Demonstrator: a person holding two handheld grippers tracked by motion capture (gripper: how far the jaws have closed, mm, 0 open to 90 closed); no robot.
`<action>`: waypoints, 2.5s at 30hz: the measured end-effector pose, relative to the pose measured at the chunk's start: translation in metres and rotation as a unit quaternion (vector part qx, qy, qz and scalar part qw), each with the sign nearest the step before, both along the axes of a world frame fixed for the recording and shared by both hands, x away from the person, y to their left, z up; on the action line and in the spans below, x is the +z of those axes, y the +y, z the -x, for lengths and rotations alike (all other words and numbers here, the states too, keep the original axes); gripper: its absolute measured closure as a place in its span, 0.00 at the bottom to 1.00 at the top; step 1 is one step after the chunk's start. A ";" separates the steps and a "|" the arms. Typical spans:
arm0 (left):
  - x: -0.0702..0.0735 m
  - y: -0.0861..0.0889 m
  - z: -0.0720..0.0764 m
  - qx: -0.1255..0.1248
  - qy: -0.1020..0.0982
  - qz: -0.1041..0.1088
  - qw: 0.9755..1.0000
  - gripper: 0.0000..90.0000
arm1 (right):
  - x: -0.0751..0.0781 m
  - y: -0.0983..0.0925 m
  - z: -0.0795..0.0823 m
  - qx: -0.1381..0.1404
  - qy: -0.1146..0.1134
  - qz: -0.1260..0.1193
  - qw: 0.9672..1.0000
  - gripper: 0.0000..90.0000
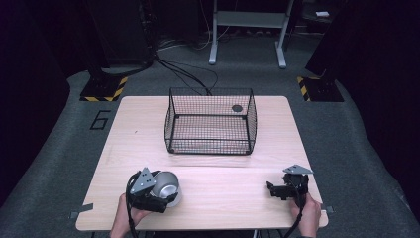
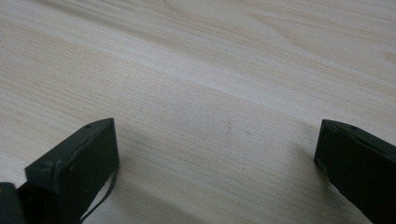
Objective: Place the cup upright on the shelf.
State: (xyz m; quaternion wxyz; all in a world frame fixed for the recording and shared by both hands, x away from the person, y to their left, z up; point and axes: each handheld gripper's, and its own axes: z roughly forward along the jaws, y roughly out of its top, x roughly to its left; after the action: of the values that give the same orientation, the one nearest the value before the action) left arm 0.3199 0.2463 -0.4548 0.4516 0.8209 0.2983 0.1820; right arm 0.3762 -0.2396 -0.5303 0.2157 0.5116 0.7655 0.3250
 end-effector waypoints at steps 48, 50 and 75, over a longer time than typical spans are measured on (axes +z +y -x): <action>0.038 -0.022 -0.054 -0.029 -0.018 -0.013 0.999 0.07 | 0.000 0.000 0.000 -0.002 -0.001 -0.001 1.000 0.00; 0.040 -0.025 -0.058 -0.031 -0.020 -0.012 0.999 0.07 | 0.000 0.000 0.000 -0.001 0.001 0.000 1.000 0.00; 0.061 -0.046 -0.079 -0.059 -0.021 -0.007 0.998 0.07 | 0.000 0.000 0.000 -0.002 0.000 -0.002 1.000 0.00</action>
State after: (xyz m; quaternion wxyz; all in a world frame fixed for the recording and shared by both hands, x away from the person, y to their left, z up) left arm 0.3986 0.2002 -0.3933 0.4622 0.8360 0.2389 0.1743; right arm 0.3760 -0.2394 -0.5304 0.2158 0.5136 0.7638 0.3260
